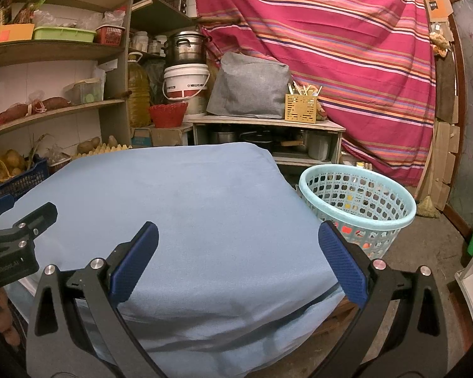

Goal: Collect trash

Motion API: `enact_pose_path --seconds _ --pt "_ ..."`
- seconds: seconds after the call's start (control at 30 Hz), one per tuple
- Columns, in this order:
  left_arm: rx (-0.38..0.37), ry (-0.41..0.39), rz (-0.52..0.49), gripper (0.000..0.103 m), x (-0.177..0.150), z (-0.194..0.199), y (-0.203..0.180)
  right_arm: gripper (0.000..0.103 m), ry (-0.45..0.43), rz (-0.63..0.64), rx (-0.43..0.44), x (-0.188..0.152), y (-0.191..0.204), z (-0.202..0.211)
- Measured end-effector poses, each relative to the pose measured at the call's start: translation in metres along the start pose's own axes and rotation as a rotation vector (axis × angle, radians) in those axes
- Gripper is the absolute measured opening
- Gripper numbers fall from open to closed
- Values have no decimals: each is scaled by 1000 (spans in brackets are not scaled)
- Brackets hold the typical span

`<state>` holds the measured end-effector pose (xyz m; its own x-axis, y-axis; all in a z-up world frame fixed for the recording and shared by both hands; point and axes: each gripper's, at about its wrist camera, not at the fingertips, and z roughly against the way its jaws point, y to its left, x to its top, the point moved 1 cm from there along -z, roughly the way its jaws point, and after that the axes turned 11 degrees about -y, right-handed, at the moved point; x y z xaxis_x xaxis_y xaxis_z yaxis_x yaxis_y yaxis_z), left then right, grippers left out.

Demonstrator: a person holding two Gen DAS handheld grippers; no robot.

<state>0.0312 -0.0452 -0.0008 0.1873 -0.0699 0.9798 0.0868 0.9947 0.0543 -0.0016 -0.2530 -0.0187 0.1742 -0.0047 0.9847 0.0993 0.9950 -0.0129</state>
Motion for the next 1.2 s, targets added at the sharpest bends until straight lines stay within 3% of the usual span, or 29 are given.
enact_pose_path --seconds 1.2 --pt "-1 -4 -2 99 -1 1 1 99 -1 3 1 0 0 0"
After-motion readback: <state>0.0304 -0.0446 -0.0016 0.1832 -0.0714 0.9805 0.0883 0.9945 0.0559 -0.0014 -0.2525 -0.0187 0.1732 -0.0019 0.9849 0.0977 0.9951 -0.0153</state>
